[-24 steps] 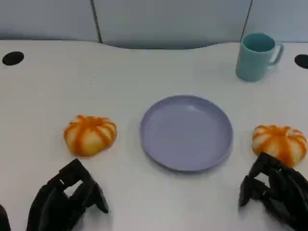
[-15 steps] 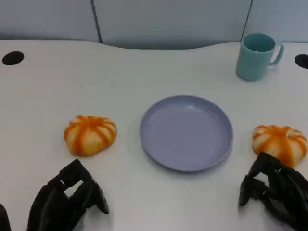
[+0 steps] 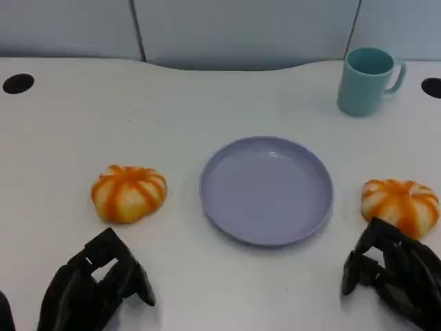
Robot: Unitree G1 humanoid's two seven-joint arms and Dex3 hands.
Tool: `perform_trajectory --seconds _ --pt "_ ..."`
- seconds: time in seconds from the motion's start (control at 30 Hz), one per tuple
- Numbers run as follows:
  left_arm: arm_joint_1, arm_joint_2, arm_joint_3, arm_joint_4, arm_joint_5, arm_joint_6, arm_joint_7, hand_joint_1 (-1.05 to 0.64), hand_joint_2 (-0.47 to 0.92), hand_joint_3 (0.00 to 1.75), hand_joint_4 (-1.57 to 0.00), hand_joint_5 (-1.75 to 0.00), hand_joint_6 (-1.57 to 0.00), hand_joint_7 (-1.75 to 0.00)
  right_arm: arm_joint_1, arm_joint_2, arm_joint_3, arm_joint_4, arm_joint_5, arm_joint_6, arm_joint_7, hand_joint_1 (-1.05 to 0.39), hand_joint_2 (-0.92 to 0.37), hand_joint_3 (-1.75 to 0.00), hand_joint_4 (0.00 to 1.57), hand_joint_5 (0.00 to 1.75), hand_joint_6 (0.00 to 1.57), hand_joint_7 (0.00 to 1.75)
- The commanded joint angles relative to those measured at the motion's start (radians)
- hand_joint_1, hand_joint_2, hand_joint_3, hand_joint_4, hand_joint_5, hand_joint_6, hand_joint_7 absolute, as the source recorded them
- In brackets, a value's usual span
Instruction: Grasp the bread from the table and place it into the plate.
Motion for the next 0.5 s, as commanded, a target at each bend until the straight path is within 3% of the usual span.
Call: perform_trajectory --seconds 0.03,0.13,0.37,0.5 --pt "0.005 0.015 0.011 -0.018 -0.001 0.010 0.009 -0.73 0.92 0.24 -0.72 -1.75 -0.56 -1.62 0.007 -0.015 -0.001 0.009 -0.003 -0.006 0.008 -0.58 -0.92 -0.38 0.70 1.75 0.55 1.62" --pt "0.003 0.019 0.012 -0.024 0.008 -0.010 0.007 -0.73 0.92 0.24 -0.71 -1.75 -0.55 -1.61 0.008 -0.012 0.001 0.006 -0.006 0.001 0.000 -0.58 -0.92 -0.38 0.68 1.75 0.55 1.61" --pt "-0.008 0.034 -0.003 0.001 0.278 -0.436 0.138 -0.70 0.92 0.35 -0.49 -1.68 -0.50 -1.30 -0.006 -0.007 -0.003 0.030 -0.001 -0.004 0.005 -0.59 -0.92 -0.39 0.68 1.75 0.55 1.61" --pt "-0.035 0.081 -0.006 0.025 0.503 -0.653 0.285 -0.66 0.92 0.33 -0.52 -1.06 -0.63 -0.44 -0.011 -0.004 0.000 0.033 -0.006 0.000 -0.004 -0.58 -0.92 -0.38 0.67 1.75 0.55 1.59"
